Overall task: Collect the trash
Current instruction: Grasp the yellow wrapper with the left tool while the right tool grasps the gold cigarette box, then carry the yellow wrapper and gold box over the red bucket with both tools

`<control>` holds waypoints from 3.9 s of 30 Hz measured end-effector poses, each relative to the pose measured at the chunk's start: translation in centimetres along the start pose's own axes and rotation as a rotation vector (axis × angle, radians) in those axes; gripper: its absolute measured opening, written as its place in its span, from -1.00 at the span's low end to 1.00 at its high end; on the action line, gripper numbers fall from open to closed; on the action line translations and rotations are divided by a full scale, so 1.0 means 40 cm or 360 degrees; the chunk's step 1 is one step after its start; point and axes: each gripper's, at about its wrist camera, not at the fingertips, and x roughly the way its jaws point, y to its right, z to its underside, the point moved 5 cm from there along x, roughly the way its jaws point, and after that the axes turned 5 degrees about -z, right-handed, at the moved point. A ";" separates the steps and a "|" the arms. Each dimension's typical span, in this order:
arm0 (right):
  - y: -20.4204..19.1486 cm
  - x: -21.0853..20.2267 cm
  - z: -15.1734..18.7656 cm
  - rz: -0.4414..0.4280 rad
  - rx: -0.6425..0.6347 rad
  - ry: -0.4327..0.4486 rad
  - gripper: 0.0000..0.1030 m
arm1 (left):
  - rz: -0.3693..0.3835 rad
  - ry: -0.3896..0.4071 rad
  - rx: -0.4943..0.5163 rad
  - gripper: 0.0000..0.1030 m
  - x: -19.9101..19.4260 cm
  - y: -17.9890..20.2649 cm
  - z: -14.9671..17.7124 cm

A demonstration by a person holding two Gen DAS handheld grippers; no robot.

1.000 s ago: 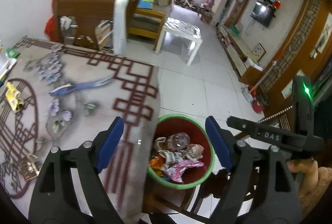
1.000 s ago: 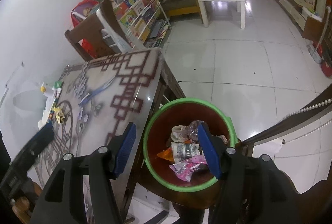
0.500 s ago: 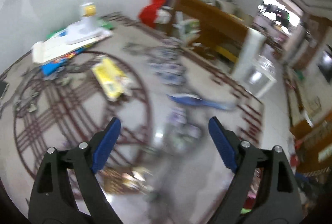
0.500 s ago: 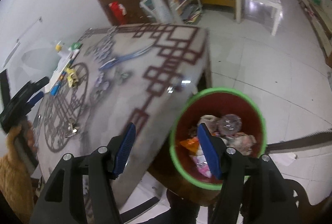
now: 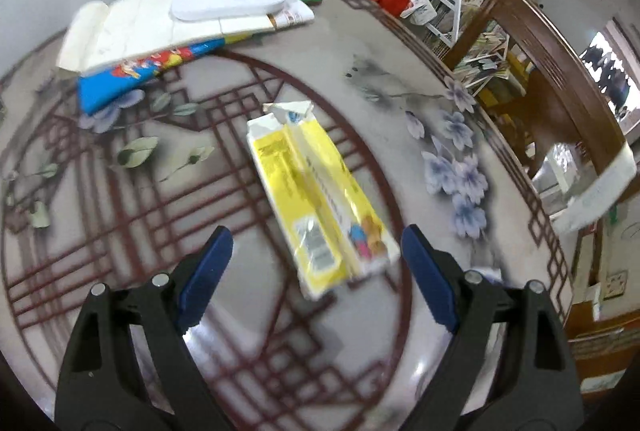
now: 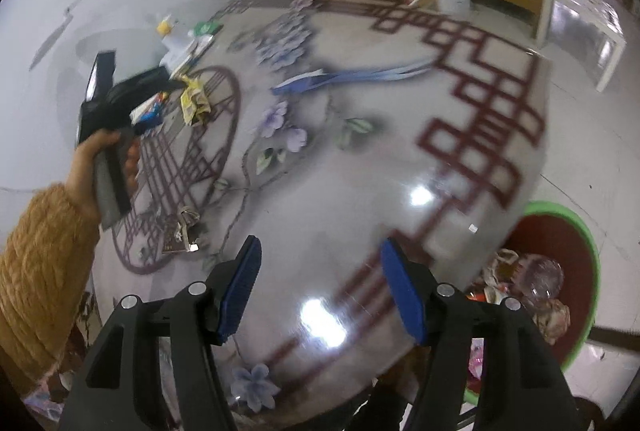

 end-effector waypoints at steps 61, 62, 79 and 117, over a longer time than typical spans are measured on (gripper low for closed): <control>-0.410 0.363 0.108 -0.0148 -0.1157 -0.0606 -0.59 | -0.0051 0.0317 0.0110 -0.07 -0.357 -0.215 0.187; -0.406 0.349 0.108 -0.0157 -0.1118 -0.0589 -0.59 | -0.0045 0.0334 0.0115 -0.07 -0.372 -0.211 0.189; -0.327 -0.083 -0.002 -0.0096 -0.0646 0.0112 -0.58 | 0.0261 0.0523 0.0379 -0.07 -0.583 0.038 0.260; 0.080 -0.404 0.109 0.0281 -0.0149 0.0425 -0.57 | 0.0643 0.0485 0.0907 -0.06 -0.681 0.464 0.485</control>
